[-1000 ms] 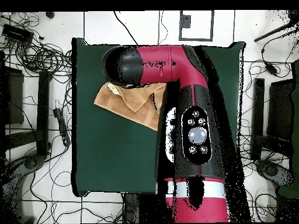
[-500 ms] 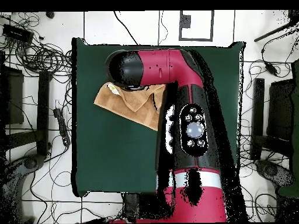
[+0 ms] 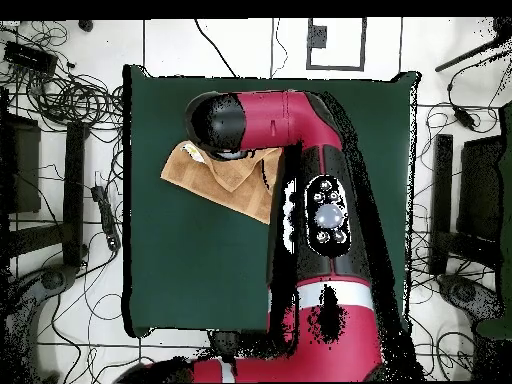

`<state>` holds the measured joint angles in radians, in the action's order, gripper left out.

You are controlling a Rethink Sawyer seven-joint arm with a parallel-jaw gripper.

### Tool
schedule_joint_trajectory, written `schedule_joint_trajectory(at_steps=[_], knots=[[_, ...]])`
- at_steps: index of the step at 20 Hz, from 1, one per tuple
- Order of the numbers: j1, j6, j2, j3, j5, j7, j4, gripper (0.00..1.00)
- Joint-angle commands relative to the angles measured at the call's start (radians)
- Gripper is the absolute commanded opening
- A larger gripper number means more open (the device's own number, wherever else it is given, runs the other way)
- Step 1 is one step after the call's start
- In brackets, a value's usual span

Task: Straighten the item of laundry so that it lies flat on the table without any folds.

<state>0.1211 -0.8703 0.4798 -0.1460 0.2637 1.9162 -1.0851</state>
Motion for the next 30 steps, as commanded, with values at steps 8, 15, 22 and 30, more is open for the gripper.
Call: schedule_joint_trajectory(at_steps=[8,15,22,30], knots=[[-0.004,-0.203,-0.075,-0.075,-0.038,-0.051,-0.056,1.0],[-0.008,-0.297,-0.09,-0.086,-0.065,-0.043,-0.031,1.0],[-0.009,-0.267,-0.092,-0.099,-0.066,-0.052,-0.044,1.0],[0.014,0.011,-0.138,-0.158,-0.031,-0.104,-0.018,1.0]])
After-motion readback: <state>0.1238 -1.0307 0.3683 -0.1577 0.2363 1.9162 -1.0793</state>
